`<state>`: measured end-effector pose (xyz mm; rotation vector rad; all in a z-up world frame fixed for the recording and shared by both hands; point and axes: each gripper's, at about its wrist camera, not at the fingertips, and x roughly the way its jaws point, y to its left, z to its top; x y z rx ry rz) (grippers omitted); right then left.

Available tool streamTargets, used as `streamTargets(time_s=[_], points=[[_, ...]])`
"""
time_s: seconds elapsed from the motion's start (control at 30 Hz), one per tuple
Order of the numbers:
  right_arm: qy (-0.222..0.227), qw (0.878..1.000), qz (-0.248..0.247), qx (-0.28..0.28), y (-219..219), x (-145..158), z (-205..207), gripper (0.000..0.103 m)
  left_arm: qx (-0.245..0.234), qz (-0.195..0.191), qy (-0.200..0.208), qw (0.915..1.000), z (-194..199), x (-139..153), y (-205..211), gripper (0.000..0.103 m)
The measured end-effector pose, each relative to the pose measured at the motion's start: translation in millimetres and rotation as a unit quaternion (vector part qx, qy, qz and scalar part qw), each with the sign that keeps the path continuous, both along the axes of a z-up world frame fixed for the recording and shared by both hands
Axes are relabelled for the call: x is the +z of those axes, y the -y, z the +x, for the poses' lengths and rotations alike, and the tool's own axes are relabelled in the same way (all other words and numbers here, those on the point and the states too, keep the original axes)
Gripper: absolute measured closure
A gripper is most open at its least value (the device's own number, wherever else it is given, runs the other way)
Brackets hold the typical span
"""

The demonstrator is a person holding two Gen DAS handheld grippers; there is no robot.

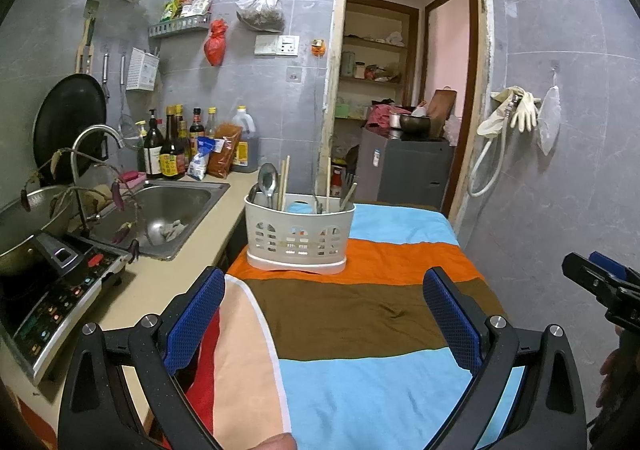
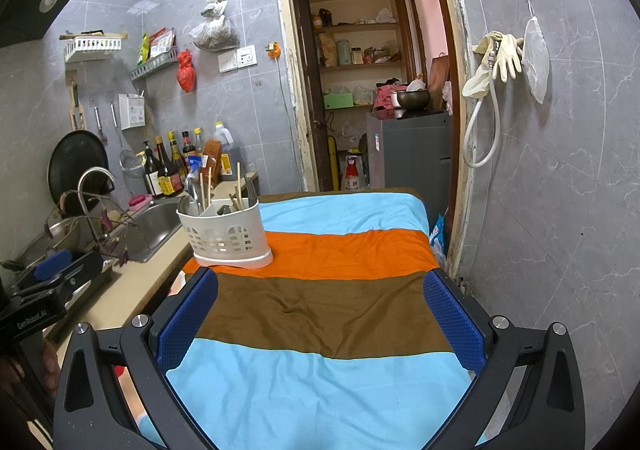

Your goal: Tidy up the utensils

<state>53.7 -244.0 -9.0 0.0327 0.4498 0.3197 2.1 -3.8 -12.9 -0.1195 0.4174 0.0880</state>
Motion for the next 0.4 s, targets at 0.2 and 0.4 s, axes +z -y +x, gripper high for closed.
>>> streamTargets(time_s=[0.2,0.4], points=[[0.000,1.000,0.000,0.000,0.0,0.3,0.4,0.000,0.000,0.005,0.002,1.0000,0.0,-0.5,0.8,0.006],[-0.001,1.000,0.000,-0.001,-0.8,0.2,-0.5,0.000,0.004,0.007,0.001,1.0000,0.4,-1.7,0.1,0.006]])
